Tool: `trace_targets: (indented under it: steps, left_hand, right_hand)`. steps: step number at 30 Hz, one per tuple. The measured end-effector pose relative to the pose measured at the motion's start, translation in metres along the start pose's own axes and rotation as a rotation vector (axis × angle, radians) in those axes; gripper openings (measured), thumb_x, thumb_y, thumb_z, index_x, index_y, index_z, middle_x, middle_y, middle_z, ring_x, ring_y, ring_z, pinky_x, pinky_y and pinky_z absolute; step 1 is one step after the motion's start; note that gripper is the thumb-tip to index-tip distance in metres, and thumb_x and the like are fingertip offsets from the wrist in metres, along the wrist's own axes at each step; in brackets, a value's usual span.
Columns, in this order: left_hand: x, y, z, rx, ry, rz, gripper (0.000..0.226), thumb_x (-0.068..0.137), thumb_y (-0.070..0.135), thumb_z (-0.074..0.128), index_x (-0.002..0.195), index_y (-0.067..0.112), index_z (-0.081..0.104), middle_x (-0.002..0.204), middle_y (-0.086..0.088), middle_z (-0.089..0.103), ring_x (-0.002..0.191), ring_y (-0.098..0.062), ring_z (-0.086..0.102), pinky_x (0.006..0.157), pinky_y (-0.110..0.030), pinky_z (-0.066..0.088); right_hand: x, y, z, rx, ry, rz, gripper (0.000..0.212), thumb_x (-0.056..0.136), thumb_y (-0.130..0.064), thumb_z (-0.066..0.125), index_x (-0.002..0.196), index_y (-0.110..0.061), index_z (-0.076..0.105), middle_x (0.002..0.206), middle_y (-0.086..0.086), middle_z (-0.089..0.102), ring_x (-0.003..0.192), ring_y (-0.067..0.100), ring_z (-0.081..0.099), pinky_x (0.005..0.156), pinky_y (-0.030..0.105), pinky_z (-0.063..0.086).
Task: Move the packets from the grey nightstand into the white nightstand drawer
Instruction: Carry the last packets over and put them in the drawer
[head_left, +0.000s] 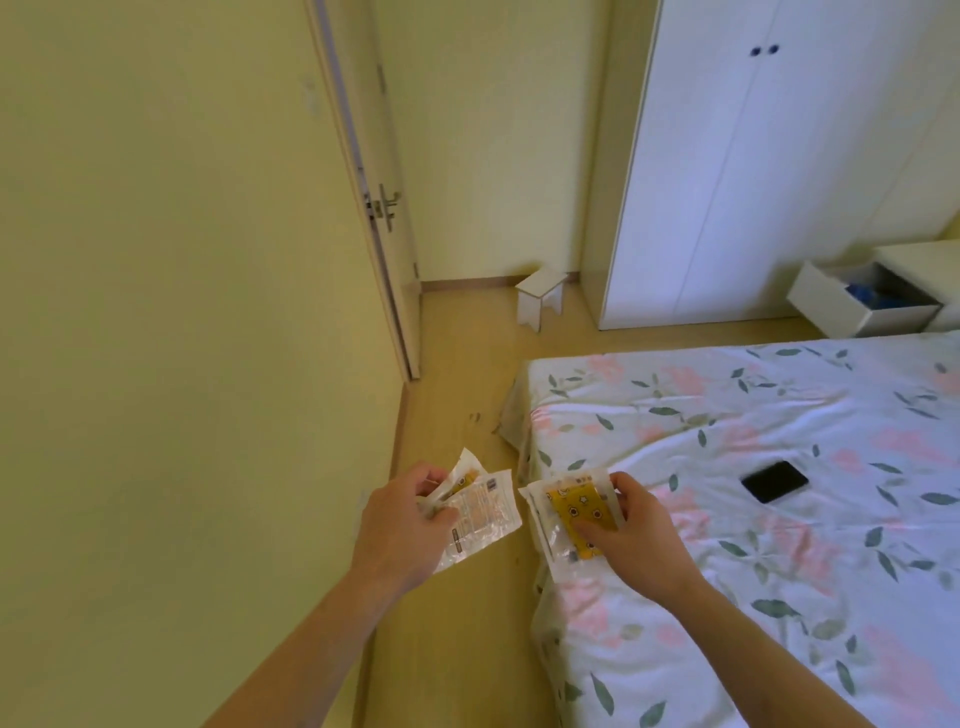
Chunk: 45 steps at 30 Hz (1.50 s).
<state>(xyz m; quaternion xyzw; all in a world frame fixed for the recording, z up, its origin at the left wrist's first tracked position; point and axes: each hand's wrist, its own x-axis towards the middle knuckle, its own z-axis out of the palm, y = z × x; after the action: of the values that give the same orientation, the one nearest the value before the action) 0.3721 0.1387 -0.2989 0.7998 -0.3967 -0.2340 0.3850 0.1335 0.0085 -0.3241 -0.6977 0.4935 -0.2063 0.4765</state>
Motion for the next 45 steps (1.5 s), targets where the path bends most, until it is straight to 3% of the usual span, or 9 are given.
trace_targets:
  steps: [11, 16, 20, 24, 28, 32, 34, 37, 45]
  left_hand:
    - [0.219, 0.043, 0.009, -0.008, -0.060, 0.073, 0.026, 0.084, 0.012, 0.076, 0.094, 0.034, 0.066, 0.096, 0.017, 0.071, 0.081, -0.002, 0.069, 0.067, -0.032, 0.061]
    - [0.322, 0.060, 0.017, -0.047, -0.120, 0.126, 0.028, 0.084, 0.010, 0.077, 0.095, 0.034, 0.067, 0.096, 0.017, 0.072, 0.083, -0.003, 0.070, 0.069, -0.033, 0.061]
    - [0.409, 0.077, 0.018, -0.075, -0.157, 0.197, 0.029, 0.085, 0.013, 0.077, 0.094, 0.038, 0.065, 0.097, 0.018, 0.071, 0.083, -0.002, 0.070, 0.065, -0.029, 0.059]
    - [0.501, 0.103, 0.023, -0.082, -0.237, 0.281, 0.026, 0.088, 0.015, 0.077, 0.100, 0.035, 0.065, 0.104, 0.019, 0.068, 0.087, -0.002, 0.069, 0.059, -0.019, 0.054]
    - [0.574, 0.136, 0.041, -0.079, -0.329, 0.328, 0.028, 0.088, 0.013, 0.076, 0.095, 0.036, 0.062, 0.101, 0.020, 0.065, 0.088, 0.001, 0.065, 0.060, -0.018, 0.054]
    - [0.644, 0.160, 0.058, -0.060, -0.392, 0.358, 0.025, 0.088, 0.014, 0.077, 0.098, 0.034, 0.064, 0.102, 0.019, 0.068, 0.085, -0.002, 0.070, 0.062, -0.025, 0.060]
    - [0.683, 0.169, 0.067, -0.046, -0.408, 0.367, 0.025, 0.088, 0.014, 0.076, 0.098, 0.033, 0.065, 0.103, 0.019, 0.068, 0.084, -0.002, 0.070, 0.059, -0.023, 0.058]
    - [0.744, 0.178, 0.080, -0.030, -0.423, 0.355, 0.024, 0.087, 0.012, 0.076, 0.097, 0.031, 0.065, 0.105, 0.017, 0.071, 0.085, -0.007, 0.072, 0.053, -0.019, 0.054]
    - [0.901, 0.209, 0.106, 0.010, -0.458, 0.290, 0.027, 0.087, 0.016, 0.076, 0.101, 0.035, 0.065, 0.110, 0.015, 0.071, 0.084, -0.008, 0.072, 0.056, -0.018, 0.051]
  right_hand:
    - [0.171, -0.047, -0.038, 0.019, 0.134, 0.052, 0.022, 0.089, -0.016, 0.075, 0.098, -0.023, 0.056, 0.080, -0.007, 0.066, 0.055, 0.000, 0.058, 0.050, 0.017, 0.046]
    - [0.255, -0.067, -0.040, -0.026, 0.193, 0.105, 0.070, 0.093, -0.022, 0.073, 0.153, -0.013, 0.038, 0.139, 0.002, 0.057, 0.110, 0.018, 0.064, 0.069, 0.019, 0.048]
    - [0.325, -0.086, -0.044, -0.050, 0.255, 0.130, 0.080, 0.093, -0.024, 0.074, 0.158, -0.011, 0.029, 0.151, 0.007, 0.050, 0.130, 0.023, 0.055, 0.090, 0.021, 0.045]
    - [0.386, -0.111, -0.059, -0.079, 0.338, 0.157, 0.072, 0.093, -0.023, 0.072, 0.154, -0.010, 0.036, 0.127, 0.002, 0.059, 0.094, 0.008, 0.062, 0.064, 0.012, 0.048]
    - [0.436, -0.122, -0.076, -0.053, 0.424, 0.195, 0.071, 0.091, -0.022, 0.075, 0.151, -0.009, 0.040, 0.137, 0.003, 0.058, 0.121, 0.019, 0.059, 0.093, 0.016, 0.044]
    - [0.493, -0.124, -0.092, -0.041, 0.494, 0.193, 0.022, 0.088, -0.016, 0.077, 0.102, -0.021, 0.061, 0.090, -0.010, 0.070, 0.080, 0.011, 0.068, 0.062, 0.012, 0.051]
    - [0.528, -0.124, -0.098, -0.028, 0.517, 0.182, 0.023, 0.087, -0.016, 0.078, 0.093, -0.030, 0.060, 0.084, -0.008, 0.073, 0.076, 0.011, 0.070, 0.065, 0.020, 0.058]
    - [0.590, -0.122, -0.104, -0.029, 0.515, 0.190, 0.021, 0.086, -0.023, 0.079, 0.099, -0.028, 0.064, 0.085, -0.008, 0.075, 0.076, 0.011, 0.073, 0.074, 0.038, 0.063]
    - [0.762, -0.126, -0.118, 0.099, 0.491, 0.194, 0.023, 0.087, -0.016, 0.078, 0.104, -0.024, 0.065, 0.091, -0.005, 0.076, 0.080, 0.012, 0.075, 0.072, 0.039, 0.065]
